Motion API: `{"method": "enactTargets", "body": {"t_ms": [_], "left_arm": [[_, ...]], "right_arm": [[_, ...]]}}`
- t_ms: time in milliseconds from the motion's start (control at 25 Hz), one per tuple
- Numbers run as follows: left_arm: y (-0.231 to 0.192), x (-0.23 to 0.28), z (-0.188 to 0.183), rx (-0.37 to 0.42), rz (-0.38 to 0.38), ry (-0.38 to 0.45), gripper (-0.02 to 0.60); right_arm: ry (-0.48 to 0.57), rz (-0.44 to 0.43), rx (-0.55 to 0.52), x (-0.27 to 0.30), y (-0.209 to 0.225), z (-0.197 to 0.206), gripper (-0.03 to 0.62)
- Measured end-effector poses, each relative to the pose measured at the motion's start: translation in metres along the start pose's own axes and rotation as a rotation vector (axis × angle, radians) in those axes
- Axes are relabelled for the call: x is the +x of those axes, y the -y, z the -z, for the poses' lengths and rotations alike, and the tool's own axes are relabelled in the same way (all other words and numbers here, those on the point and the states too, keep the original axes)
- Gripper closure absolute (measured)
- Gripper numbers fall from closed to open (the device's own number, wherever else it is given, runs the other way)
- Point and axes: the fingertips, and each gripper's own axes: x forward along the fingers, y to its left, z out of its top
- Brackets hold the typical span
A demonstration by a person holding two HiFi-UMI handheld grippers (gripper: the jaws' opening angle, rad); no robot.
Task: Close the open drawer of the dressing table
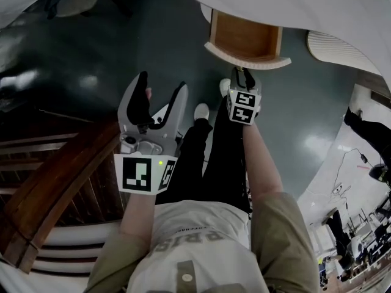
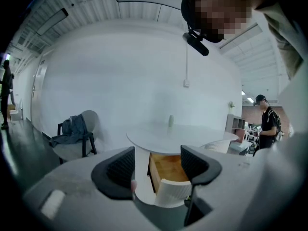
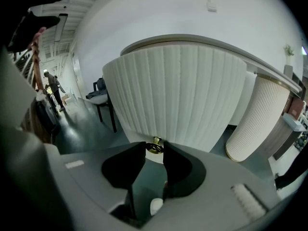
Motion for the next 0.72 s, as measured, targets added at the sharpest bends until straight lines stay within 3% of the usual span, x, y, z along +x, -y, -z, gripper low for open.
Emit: {"method": "enactTargets", "body": {"t_ms": [720], "left_arm": [[0.001, -0.003, 0.005, -0.006, -0.021, 0.024, 0.268]], "right_arm": [[0.056, 0.01, -0.005, 0.016, 0.007, -0.019, 0.476]]}}
